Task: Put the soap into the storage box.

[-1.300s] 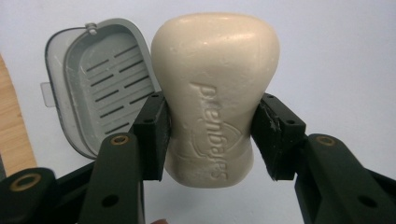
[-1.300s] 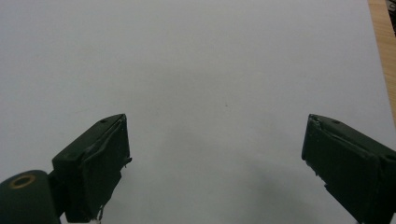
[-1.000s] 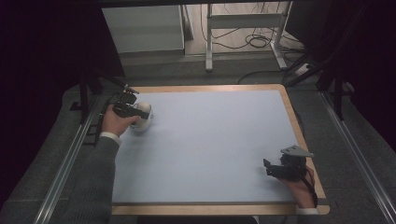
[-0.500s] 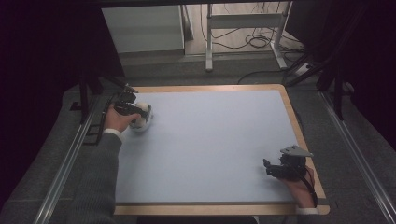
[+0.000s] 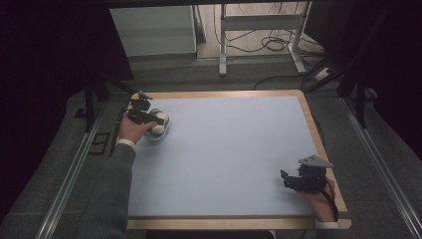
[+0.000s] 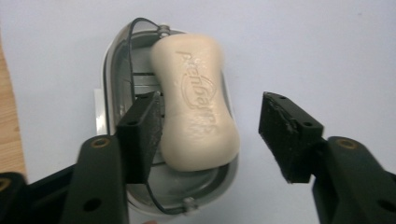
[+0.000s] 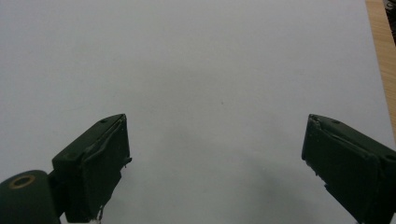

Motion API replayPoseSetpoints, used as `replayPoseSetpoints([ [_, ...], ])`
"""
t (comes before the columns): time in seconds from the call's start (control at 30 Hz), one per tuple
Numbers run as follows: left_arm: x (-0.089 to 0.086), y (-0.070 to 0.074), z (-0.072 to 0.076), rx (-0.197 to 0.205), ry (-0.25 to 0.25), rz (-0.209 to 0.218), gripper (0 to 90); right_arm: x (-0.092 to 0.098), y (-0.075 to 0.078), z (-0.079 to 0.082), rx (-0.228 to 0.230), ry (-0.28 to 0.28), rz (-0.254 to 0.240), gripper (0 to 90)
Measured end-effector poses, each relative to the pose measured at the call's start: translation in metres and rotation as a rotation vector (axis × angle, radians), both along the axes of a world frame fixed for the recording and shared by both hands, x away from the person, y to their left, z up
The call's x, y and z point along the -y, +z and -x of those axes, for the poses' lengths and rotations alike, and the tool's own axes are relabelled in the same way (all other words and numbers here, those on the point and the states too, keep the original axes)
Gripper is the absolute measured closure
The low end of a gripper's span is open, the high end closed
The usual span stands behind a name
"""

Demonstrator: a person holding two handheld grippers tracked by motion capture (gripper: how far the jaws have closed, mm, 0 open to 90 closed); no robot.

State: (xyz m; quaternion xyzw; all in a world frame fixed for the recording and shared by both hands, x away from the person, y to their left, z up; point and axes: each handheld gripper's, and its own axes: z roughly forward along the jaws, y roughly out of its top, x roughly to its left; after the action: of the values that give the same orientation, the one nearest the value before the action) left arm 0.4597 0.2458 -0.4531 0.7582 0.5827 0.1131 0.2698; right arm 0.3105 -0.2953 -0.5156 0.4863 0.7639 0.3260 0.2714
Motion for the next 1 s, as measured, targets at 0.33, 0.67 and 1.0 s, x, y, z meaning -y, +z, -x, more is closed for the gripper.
replayPoseSetpoints([
  [0.33,0.010,0.008,0.026,0.045,-0.074,0.025,31.7,-0.001,0.000,0.000,-0.001,0.001,0.002,7.6],
  [0.67,0.018,0.000,0.073,0.116,-0.165,0.066,29.7,0.000,0.001,0.003,0.007,-0.001,0.000,7.6],
  [1.0,0.025,-0.021,0.116,0.163,-0.224,0.073,27.3,-0.001,0.001,0.003,0.007,-0.001,0.002,7.6],
])
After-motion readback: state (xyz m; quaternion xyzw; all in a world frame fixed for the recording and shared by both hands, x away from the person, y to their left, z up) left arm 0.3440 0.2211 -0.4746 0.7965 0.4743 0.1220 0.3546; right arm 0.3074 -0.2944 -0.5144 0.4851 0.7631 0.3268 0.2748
